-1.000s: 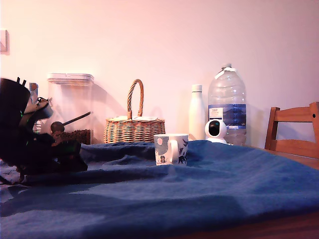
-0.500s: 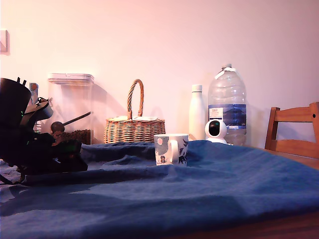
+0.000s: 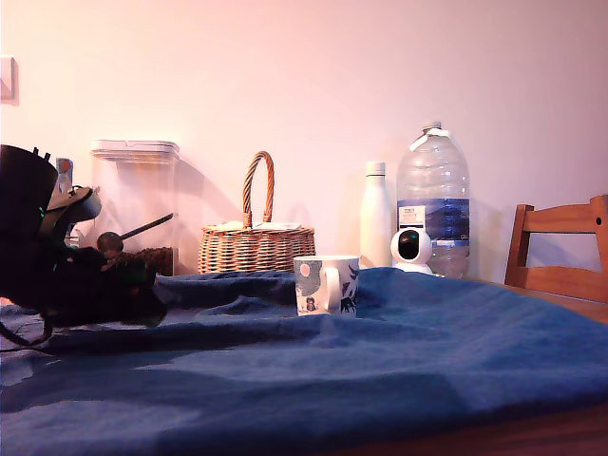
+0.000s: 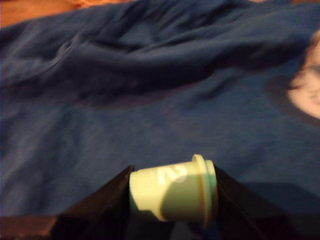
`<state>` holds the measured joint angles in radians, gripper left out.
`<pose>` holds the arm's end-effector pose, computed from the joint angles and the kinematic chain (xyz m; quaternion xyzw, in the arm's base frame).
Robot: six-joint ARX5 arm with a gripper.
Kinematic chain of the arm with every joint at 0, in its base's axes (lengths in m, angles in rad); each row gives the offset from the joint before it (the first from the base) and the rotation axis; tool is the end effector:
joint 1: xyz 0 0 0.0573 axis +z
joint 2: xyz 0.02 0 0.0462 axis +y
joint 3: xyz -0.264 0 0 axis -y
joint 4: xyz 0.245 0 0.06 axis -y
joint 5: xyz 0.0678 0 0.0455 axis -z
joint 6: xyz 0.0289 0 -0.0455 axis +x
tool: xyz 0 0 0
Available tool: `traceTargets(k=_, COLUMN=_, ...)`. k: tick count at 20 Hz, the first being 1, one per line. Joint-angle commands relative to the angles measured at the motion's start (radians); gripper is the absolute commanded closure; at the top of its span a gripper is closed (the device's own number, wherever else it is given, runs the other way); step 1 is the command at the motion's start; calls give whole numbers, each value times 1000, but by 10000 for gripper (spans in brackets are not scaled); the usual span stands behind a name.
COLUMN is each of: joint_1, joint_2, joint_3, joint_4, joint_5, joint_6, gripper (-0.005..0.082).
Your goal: Pick up the coffee capsules on the table and drop them inside the coffee cup
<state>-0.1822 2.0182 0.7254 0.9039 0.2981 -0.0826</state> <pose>0.3402 -0.0713 0.0862 -0.0505 0.2024 -0.2252 0.9517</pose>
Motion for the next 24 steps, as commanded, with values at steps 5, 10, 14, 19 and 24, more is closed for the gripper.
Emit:
traceTargets(k=5, joint_1=2, joint_2=-48, joint_3=-6, joint_4=17, joint_5=98, joint_6=46, gripper=655)
traceTargets(k=10, joint_1=2, joint_2=-146, joint_3=-6, joint_4=-2, joint_5=265, joint_6=64, gripper=657)
traceTargets(k=14, joint_1=-4, joint_2=-247, joint_3=-6, joint_4=-68, joint_5=340, joint_6=64, gripper=657)
traceTargets(k=19, joint_1=-36, joint_2=-359, joint_3=-6, joint_4=-161, joint_5=348, joint_6=65, gripper=657)
traceTargets(k=24, joint_1=-72, joint_2=-404, joint_3=-5, joint_4=-241, joint_5=340, joint_6=65, gripper=657)
